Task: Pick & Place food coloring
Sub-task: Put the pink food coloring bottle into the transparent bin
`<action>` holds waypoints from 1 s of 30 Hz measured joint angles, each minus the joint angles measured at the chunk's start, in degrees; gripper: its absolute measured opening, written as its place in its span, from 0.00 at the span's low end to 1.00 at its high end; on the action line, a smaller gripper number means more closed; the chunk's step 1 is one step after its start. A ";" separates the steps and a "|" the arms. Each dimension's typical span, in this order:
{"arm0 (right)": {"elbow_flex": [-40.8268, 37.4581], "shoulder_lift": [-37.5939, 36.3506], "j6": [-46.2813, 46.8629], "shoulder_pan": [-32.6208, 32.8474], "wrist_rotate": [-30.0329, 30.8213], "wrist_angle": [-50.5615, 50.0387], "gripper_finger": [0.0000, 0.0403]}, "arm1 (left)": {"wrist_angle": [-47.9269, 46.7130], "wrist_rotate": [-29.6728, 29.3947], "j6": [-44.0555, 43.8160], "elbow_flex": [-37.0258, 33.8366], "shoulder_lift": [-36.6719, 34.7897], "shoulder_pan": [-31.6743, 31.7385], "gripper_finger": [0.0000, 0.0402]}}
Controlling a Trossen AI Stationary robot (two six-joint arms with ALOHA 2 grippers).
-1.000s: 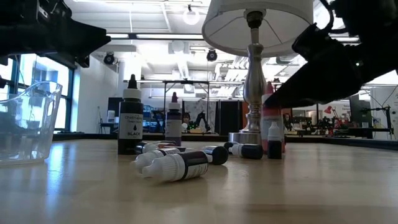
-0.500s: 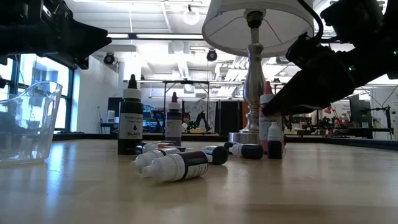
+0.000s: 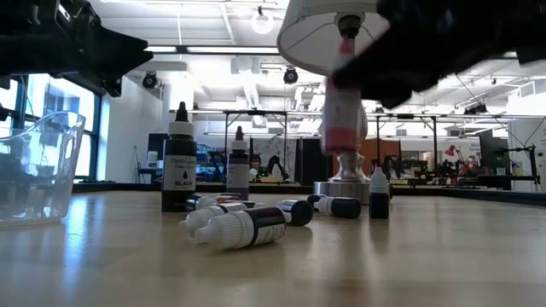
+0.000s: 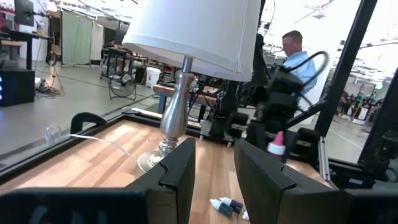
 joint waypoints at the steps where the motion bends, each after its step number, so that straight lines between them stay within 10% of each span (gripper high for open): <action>1: 1.87 0.00 -0.35 0.39 0.85 -2.53 0.35 | 0.00 0.01 -0.14 0.01 -0.01 0.02 0.28; 30: 57.23 33.58 -14.57 -2.08 0.24 -10.72 0.36 | -1.29 5.49 2.12 10.02 -0.04 0.00 0.28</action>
